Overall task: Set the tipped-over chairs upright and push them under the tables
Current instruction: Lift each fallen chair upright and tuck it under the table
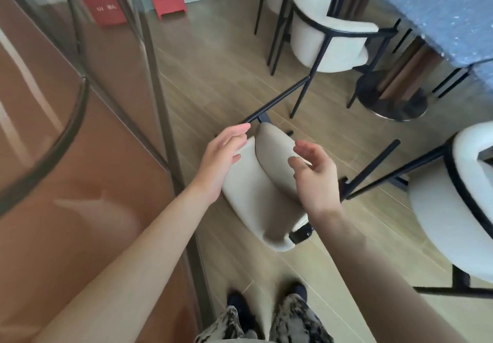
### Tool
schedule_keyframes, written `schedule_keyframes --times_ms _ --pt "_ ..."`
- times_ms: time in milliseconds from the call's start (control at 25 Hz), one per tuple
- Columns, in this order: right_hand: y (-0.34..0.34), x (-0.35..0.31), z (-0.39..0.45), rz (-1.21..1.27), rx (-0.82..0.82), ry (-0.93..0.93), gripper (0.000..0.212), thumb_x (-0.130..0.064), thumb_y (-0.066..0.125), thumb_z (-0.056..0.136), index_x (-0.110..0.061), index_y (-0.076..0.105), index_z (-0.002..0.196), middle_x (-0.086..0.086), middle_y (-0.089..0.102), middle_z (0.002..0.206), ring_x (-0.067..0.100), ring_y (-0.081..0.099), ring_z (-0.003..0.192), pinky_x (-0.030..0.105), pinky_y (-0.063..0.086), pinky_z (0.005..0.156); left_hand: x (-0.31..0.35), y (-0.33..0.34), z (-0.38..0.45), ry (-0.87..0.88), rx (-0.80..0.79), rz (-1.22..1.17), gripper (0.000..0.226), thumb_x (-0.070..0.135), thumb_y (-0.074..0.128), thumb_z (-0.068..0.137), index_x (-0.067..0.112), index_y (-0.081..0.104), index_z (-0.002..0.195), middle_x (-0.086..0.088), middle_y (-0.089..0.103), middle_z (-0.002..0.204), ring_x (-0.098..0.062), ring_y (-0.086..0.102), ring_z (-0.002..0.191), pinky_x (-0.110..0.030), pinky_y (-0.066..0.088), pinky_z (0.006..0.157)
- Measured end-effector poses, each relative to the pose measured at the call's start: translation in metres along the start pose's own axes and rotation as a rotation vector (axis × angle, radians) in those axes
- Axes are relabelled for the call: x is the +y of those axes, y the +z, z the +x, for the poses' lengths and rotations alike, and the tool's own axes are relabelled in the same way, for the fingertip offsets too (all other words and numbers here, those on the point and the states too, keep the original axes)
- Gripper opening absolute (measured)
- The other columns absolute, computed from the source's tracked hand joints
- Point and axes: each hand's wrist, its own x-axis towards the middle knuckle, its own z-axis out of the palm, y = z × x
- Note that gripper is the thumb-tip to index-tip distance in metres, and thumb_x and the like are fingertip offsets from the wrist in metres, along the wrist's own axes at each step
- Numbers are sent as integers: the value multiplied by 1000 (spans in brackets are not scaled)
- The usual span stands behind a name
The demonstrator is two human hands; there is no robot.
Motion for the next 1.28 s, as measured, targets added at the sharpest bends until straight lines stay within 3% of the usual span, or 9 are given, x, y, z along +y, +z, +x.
schedule_keyframes --times_ms 80,240,400,600,720,920,1080,1280 --pt "7 12 9 -9 21 37 30 -8 57 96 -22 62 122 -4 64 126 -23 58 88 32 51 100 -14 -1 14 -47 -2 -21 39 39 52 82 35 65 119 14 60 136 -4 57 125 -39 40 114" --pt "21 38 34 -45 26 127 30 -9 59 95 -22 63 121 -6 64 121 -23 58 86 1 44 76 -44 -13 48 -119 15 -47 30 44 58 83 41 68 111 18 64 128 -1 60 120 -36 43 111" --pt "49 59 77 -77 -49 243 30 -13 59 95 -24 61 123 -7 63 121 -5 60 98 18 47 86 -76 -37 87 -183 88 -61 24 41 63 91 40 65 116 18 65 127 -1 59 121 -35 42 110" --pt "84 62 129 -78 -88 335 28 -12 57 95 -23 63 120 -6 65 117 12 63 104 39 52 96 -100 -68 126 -249 207 -154 52 57 67 74 37 65 122 17 66 126 -7 58 125 -31 46 103" --pt "98 45 158 -45 -90 356 25 -11 58 94 -25 64 115 -5 67 114 17 64 105 41 53 97 -91 -76 146 -236 186 -184 59 63 69 66 39 67 120 18 68 124 -6 59 124 -31 45 104" --pt "124 29 196 157 35 447 21 -12 54 97 -19 64 114 0 69 108 17 67 104 35 56 85 -70 -77 206 -239 12 -157 41 50 64 84 36 67 122 19 68 123 -2 63 117 -37 45 109" --pt "144 54 209 394 188 547 18 -16 50 99 -19 66 108 1 72 108 16 71 99 31 54 76 -90 -79 252 -341 -115 -97 37 46 65 87 31 68 120 12 69 125 -8 65 117 -40 44 109" --pt "172 116 221 688 257 825 19 -20 52 99 -11 63 111 5 72 110 20 72 97 34 56 79 -147 -80 285 -504 -76 -146 30 40 63 96 26 64 122 5 67 129 -16 65 117 -42 45 108"
